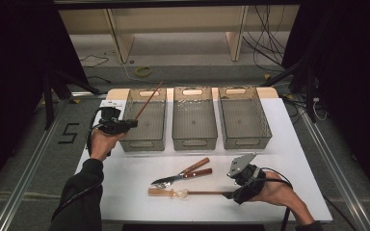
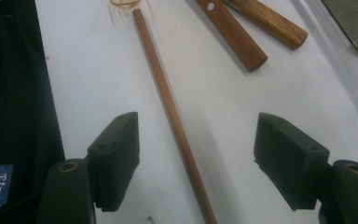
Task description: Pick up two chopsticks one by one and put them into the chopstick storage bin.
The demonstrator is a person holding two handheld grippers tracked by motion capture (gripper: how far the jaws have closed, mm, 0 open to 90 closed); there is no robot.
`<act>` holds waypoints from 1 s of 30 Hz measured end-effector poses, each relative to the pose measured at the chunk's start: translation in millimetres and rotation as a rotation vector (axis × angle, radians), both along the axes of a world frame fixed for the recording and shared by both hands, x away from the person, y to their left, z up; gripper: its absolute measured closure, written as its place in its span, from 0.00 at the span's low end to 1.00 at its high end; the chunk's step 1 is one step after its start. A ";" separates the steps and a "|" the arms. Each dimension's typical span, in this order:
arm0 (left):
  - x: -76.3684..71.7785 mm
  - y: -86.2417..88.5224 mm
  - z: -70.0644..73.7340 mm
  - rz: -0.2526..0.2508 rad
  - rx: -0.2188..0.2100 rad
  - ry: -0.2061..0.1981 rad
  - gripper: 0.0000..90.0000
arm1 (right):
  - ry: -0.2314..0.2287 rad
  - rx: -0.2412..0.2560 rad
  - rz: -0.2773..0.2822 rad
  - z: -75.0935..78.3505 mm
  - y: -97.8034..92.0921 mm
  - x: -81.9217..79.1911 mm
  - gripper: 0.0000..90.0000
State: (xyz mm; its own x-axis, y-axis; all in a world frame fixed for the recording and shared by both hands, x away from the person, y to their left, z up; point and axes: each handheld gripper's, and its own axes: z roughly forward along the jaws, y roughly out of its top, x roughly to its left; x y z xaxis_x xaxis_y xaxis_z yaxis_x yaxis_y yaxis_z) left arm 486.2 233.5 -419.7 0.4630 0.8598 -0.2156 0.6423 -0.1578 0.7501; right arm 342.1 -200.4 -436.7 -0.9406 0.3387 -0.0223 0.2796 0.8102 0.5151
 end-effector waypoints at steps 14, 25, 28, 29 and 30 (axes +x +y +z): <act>8.9 1.0 -9.2 0.058 -0.011 0.061 0.69 | 0.006 0.006 0.001 0.7 -1.7 0.3 0.36; -17.0 -8.3 7.9 -0.073 -0.100 -0.013 0.32 | -0.002 0.004 -0.013 3.6 -6.6 1.8 0.35; -29.3 -13.5 12.3 -0.122 -0.100 -0.047 0.29 | 0.000 -0.006 -0.014 4.2 -7.4 2.8 0.36; -33.5 -15.1 13.2 -0.137 -0.110 -0.055 0.28 | 0.001 -0.010 -0.014 4.1 -7.2 2.9 0.36; -37.7 -16.6 14.1 -0.153 -0.114 -0.063 0.27 | -0.001 -0.018 -0.014 4.3 -6.9 3.0 0.36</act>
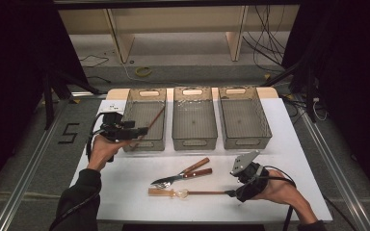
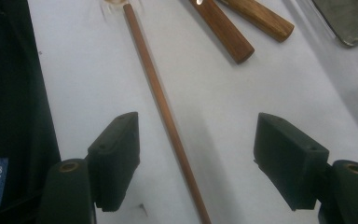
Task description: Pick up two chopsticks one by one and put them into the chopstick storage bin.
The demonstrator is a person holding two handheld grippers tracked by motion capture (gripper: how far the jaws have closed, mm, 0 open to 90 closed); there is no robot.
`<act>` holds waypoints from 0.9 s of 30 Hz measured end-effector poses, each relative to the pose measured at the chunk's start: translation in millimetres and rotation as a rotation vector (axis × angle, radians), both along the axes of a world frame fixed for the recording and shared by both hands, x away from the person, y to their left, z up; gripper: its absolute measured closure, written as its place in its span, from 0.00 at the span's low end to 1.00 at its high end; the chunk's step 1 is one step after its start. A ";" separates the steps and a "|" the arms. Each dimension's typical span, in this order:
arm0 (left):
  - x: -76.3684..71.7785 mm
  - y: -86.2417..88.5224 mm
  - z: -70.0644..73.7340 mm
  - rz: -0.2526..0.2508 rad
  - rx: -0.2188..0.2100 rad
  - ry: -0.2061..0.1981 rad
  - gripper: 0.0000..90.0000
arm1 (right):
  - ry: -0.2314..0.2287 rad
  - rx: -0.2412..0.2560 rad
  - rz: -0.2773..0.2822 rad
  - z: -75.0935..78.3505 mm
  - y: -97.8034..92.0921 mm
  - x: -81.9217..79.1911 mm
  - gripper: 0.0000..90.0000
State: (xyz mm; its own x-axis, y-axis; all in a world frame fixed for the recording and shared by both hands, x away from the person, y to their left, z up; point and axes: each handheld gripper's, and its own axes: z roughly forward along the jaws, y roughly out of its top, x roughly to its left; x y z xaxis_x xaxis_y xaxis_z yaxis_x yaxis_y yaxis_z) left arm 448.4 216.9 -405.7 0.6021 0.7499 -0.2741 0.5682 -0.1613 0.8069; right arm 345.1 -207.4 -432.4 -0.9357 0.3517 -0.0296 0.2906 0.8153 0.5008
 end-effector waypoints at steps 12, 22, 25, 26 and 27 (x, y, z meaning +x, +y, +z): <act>-33.6 -13.7 -2.1 -0.099 0.005 -0.071 0.22 | 0.023 -0.051 0.018 -1.3 5.9 4.9 0.39; -48.3 -20.3 -13.0 -0.117 -0.014 -0.075 0.21 | 0.032 -0.094 0.039 -4.8 9.8 7.4 0.44; -53.3 -23.1 -14.5 -0.127 -0.013 -0.078 0.21 | 0.030 -0.105 0.049 -3.9 11.9 8.2 0.46; -55.2 -24.0 -14.7 -0.131 -0.011 -0.083 0.21 | 0.030 -0.109 0.056 -3.3 12.5 8.9 0.47; -57.0 -25.2 -15.1 -0.136 -0.013 -0.086 0.21 | 0.031 -0.112 0.060 -2.5 13.8 9.7 0.48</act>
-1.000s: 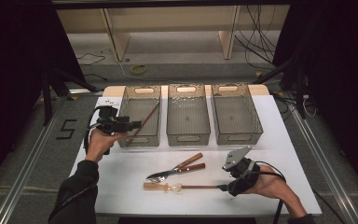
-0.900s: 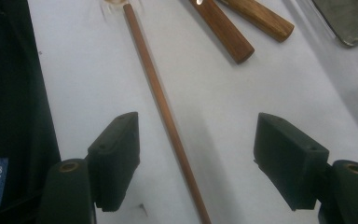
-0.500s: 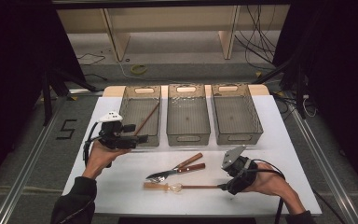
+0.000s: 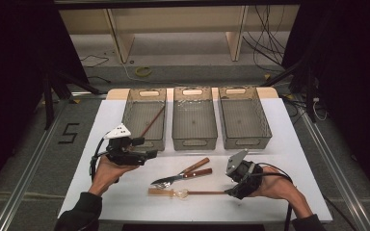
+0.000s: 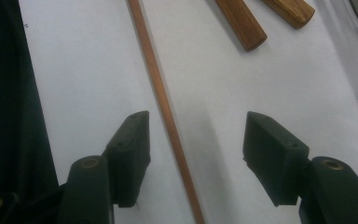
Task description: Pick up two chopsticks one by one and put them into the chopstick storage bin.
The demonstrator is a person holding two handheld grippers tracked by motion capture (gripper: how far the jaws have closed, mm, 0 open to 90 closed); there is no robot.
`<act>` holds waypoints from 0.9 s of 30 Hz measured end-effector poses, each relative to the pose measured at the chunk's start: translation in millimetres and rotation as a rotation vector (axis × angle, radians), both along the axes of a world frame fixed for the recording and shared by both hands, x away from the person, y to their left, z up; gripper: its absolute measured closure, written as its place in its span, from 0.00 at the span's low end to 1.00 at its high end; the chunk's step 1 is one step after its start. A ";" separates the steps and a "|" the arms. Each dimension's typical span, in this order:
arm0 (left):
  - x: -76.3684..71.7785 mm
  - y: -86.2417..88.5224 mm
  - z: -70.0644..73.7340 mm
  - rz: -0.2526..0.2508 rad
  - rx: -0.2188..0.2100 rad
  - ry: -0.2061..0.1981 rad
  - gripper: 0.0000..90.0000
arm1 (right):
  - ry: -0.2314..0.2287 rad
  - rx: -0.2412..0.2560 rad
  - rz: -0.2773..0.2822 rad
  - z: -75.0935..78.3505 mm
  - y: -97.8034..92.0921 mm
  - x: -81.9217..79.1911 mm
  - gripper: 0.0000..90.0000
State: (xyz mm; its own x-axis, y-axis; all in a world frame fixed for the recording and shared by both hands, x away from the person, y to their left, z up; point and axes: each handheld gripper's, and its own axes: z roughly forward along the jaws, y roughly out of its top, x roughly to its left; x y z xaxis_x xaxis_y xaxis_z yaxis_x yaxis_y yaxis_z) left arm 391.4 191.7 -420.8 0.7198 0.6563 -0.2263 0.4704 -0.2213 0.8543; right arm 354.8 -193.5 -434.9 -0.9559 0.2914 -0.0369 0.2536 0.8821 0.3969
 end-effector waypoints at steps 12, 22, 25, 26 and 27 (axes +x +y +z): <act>-17.7 -7.5 -7.8 -0.032 -0.003 -0.035 0.21 | 0.022 -0.056 0.031 -4.7 5.3 3.0 0.55; -32.2 -7.2 -19.3 -0.039 -0.018 -0.048 0.21 | 0.034 -0.107 0.053 -10.7 7.6 5.0 0.62; -35.1 -7.2 -22.9 -0.046 -0.018 -0.038 0.21 | 0.047 -0.122 0.059 -12.6 8.7 4.0 0.64; -36.2 -8.0 -24.1 -0.047 -0.015 -0.035 0.21 | 0.051 -0.129 0.065 -13.0 9.3 4.0 0.65; -37.2 -8.7 -25.2 -0.049 -0.009 -0.034 0.21 | 0.049 -0.131 0.073 -13.8 9.9 4.0 0.66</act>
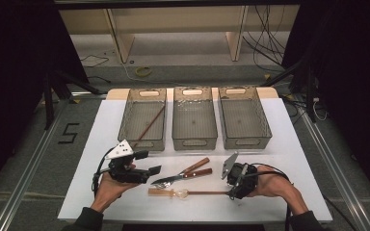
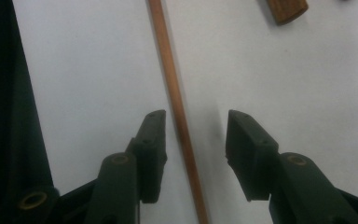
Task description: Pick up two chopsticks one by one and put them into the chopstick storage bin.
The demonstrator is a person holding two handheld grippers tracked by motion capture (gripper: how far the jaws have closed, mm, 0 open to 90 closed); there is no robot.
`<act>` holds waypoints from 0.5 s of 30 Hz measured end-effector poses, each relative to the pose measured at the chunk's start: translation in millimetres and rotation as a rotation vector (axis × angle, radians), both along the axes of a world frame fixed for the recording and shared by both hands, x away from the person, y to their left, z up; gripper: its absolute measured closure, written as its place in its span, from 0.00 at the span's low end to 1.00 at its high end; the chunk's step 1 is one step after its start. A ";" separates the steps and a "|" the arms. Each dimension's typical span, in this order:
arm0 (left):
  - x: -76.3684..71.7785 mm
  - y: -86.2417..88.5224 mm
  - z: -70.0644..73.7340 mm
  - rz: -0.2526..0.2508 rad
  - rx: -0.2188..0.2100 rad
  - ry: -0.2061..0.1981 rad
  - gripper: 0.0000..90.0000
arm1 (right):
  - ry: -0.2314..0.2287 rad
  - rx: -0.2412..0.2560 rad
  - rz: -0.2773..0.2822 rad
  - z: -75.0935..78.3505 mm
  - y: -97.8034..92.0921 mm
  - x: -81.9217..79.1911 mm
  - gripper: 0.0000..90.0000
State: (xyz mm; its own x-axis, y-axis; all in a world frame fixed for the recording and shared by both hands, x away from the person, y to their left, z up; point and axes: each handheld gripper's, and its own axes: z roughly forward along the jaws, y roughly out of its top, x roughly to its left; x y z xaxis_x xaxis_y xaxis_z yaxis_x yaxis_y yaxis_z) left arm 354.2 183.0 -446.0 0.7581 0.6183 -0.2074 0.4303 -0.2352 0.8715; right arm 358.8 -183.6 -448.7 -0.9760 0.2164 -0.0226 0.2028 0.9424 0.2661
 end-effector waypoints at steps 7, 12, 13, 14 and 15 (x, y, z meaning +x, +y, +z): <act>-4.4 -2.2 -1.9 -0.011 0.011 -0.009 0.21 | -0.004 -0.035 0.018 -3.7 3.2 -0.9 0.74; -5.1 -1.1 -5.5 -0.013 0.020 0.002 0.21 | -0.001 -0.046 0.028 -4.8 4.5 -1.4 0.78; -5.3 -1.3 -5.9 -0.014 0.018 0.006 0.21 | 0.001 -0.048 0.030 -5.3 5.1 -2.0 0.79; -5.4 -1.4 -6.3 -0.015 0.019 0.006 0.21 | 0.001 -0.056 0.031 -6.0 5.9 -2.4 0.80; -5.4 -1.4 -6.6 -0.014 0.023 0.005 0.21 | 0.008 -0.064 0.029 -6.7 6.8 -2.4 0.81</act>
State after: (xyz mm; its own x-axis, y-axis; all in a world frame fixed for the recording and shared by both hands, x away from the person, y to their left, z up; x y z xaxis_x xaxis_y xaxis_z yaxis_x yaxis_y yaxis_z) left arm 348.8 181.6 -452.6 0.7656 0.6123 -0.1975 0.4315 -0.2610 0.8635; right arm 356.3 -176.9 -455.4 -0.9821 0.1862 -0.0274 0.1768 0.9629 0.2040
